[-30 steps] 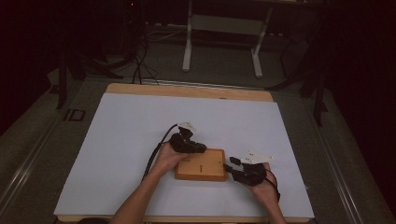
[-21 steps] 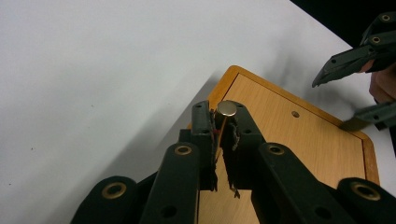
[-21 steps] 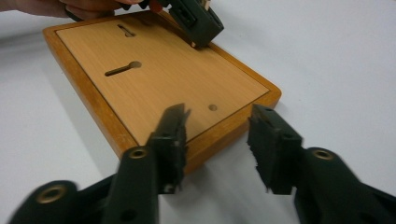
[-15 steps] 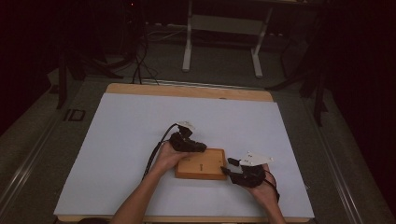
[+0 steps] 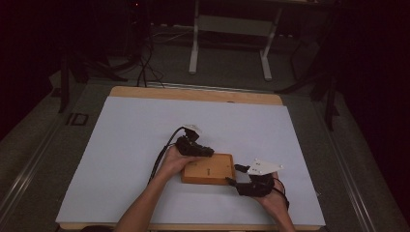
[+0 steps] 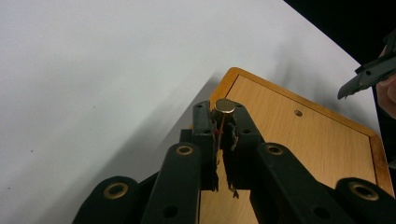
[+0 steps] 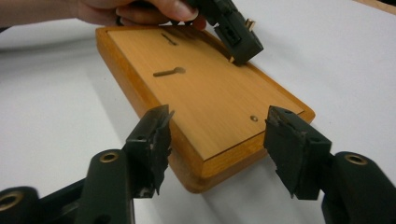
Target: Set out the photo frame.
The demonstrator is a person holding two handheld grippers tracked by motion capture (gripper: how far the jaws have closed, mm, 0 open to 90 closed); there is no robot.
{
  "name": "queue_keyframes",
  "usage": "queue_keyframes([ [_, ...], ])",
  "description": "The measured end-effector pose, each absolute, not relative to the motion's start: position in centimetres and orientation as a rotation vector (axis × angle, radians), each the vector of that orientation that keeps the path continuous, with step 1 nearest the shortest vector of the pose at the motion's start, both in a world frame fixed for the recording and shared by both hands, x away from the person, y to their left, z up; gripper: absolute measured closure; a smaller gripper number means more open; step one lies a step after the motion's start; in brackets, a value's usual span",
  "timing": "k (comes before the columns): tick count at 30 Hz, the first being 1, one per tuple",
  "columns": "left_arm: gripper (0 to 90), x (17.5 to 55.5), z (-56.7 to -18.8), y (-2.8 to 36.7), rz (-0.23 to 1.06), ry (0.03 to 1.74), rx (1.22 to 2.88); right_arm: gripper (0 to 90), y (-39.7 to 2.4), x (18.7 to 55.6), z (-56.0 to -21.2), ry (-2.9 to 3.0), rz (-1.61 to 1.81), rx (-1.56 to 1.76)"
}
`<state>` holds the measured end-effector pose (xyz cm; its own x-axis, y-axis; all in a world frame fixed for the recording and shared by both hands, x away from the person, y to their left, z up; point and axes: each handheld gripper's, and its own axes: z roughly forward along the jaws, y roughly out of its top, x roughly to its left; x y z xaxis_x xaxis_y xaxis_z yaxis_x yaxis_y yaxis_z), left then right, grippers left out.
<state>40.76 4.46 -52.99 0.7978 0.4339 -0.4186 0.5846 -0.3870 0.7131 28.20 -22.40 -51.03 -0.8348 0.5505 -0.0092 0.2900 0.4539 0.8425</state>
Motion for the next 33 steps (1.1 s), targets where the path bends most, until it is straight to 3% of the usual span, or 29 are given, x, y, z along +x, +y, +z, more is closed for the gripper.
queue_keyframes([
  [19, 84.7, 41.3, -52.9, 4.4, -0.236, 0.772, 2.050, 20.2, -22.2, 28.1, -51.8, 2.475, 1.252, 0.701],
  [33, 84.7, 41.7, -53.0, 4.5, -0.268, 0.773, 2.051, 21.3, -21.6, 28.5, -52.9, 2.476, 1.148, 0.687],
])
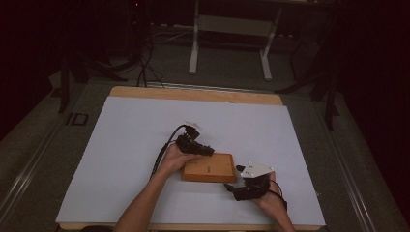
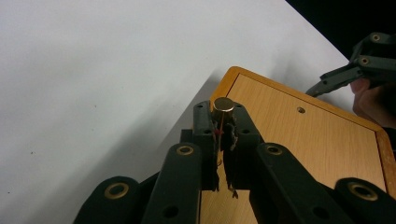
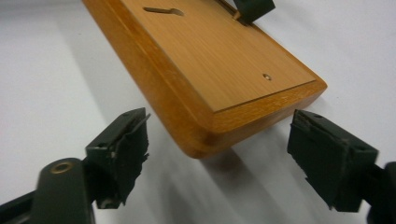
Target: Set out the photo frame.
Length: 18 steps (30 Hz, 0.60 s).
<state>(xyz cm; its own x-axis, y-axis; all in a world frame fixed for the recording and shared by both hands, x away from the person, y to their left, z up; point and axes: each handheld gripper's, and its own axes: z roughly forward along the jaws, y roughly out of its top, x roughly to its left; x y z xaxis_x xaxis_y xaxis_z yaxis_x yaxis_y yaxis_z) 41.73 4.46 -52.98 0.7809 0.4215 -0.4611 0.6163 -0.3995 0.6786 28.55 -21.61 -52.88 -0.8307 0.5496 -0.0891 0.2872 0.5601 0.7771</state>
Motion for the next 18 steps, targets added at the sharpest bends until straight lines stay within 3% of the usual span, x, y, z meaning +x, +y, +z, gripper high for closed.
queue_keyframes([
  [9, 84.7, 41.87, -52.94, 4.42, -0.278, 0.775, 2.055, 29.0, -21.25, 28.77, -53.20, 2.428, 1.095, 0.655],
  [18, 84.8, 41.68, -52.77, 4.29, -0.257, 0.775, 2.069, 29.7, -20.89, 28.46, -53.18, 2.408, 1.062, 0.626],
])
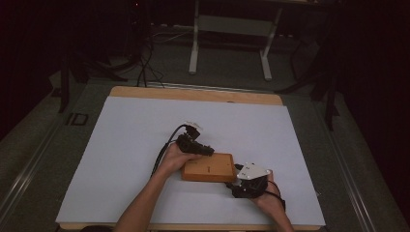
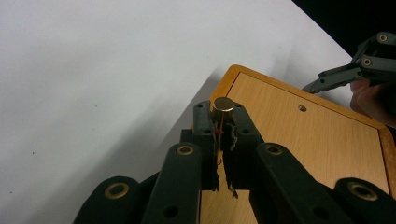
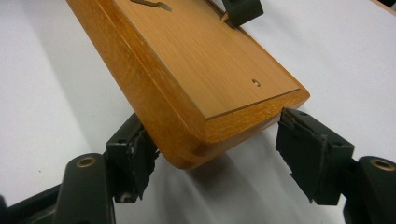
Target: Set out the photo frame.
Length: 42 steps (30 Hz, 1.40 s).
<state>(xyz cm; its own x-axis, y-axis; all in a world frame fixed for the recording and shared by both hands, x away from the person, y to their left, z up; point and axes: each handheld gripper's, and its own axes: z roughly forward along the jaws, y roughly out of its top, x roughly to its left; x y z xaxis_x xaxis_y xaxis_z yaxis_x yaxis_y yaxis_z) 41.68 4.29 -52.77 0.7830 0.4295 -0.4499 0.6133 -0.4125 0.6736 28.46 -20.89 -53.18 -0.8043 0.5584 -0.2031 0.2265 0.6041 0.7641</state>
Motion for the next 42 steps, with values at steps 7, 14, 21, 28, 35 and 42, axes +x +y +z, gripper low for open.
queue_keyframes([
  [7, 84.7, 41.7, -52.7, 4.3, -0.270, 0.764, 2.076, 30.0, -20.9, 28.3, -53.1, 2.398, 1.073, 0.597],
  [14, 84.7, 41.5, -52.4, 4.1, -0.276, 0.744, 2.120, 29.8, -20.7, 27.9, -52.8, 2.379, 1.094, 0.571],
  [21, 84.7, 41.2, -52.3, 4.2, -0.300, 0.731, 2.136, 30.1, -20.8, 27.9, -52.5, 2.357, 1.114, 0.573],
  [28, 84.5, 41.1, -52.4, 4.3, -0.331, 0.727, 2.130, 31.9, -20.6, 27.8, -52.2, 2.327, 1.114, 0.560],
  [35, 83.9, 40.9, -52.6, 4.2, -0.370, 0.712, 2.136, 36.2, -20.2, 27.4, -52.0, 2.324, 1.124, 0.510],
  [42, 82.4, 40.6, -52.8, 4.1, -0.347, 0.700, 2.127, 40.6, -19.8, 27.4, -51.8, 2.332, 1.150, 0.496],
])
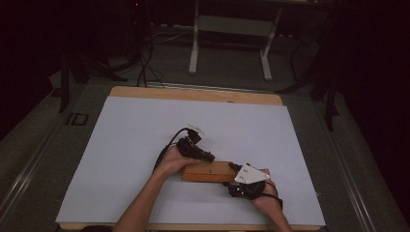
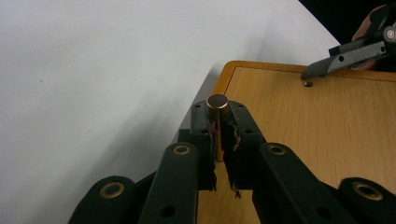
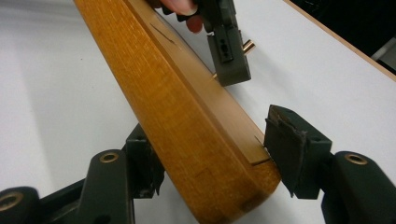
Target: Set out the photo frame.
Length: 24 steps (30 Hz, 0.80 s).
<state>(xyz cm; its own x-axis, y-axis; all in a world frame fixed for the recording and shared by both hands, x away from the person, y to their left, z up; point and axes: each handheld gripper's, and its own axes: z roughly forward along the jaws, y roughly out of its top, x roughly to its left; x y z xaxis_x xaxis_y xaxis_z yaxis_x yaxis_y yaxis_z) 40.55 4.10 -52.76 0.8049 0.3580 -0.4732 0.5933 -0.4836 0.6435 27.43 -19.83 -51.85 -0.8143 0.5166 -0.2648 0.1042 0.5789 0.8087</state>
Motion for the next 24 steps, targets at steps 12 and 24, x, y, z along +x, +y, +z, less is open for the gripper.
queue_keyframes([
  [12, 78.9, 40.0, -53.0, 4.3, -0.355, 0.694, 2.120, 46.3, -20.3, 27.7, -51.4, 2.332, 1.227, 0.515],
  [24, 63.1, 39.4, -52.3, 5.5, -0.238, 0.720, 2.112, 48.3, -20.3, 27.8, -51.2, 2.337, 1.237, 0.515],
])
